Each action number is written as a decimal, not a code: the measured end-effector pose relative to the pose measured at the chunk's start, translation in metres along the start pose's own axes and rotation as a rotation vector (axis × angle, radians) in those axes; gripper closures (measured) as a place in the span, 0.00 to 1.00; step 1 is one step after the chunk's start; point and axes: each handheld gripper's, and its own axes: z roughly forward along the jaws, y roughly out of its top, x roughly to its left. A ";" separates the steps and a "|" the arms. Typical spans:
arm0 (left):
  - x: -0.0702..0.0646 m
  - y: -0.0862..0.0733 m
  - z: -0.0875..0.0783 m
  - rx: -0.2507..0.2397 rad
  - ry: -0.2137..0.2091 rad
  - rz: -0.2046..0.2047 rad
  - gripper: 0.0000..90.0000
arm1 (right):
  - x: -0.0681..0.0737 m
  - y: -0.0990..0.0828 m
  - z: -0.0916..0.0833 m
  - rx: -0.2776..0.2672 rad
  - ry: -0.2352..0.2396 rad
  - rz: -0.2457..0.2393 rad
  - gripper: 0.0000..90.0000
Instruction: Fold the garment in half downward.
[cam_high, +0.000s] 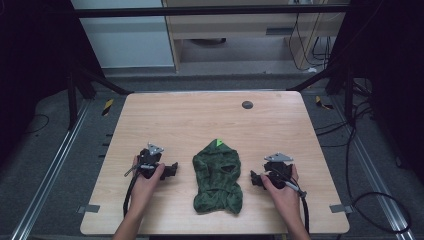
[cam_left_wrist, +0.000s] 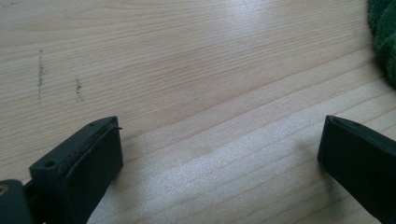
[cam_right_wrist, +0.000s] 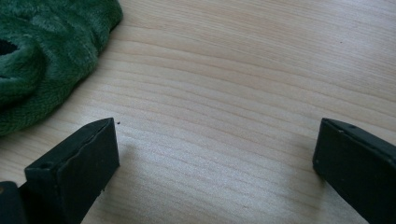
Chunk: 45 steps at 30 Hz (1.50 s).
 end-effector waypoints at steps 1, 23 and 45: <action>0.000 0.000 0.000 0.000 -0.001 0.000 0.00 | 0.000 0.000 0.000 0.001 0.001 0.000 0.01; -0.017 0.010 -0.009 -0.037 -0.068 0.069 0.09 | 0.009 0.005 -0.006 -0.037 0.069 -0.039 0.33; -0.032 0.060 0.003 -0.018 -0.224 0.133 0.45 | 0.024 0.068 0.011 0.009 0.257 -0.252 0.80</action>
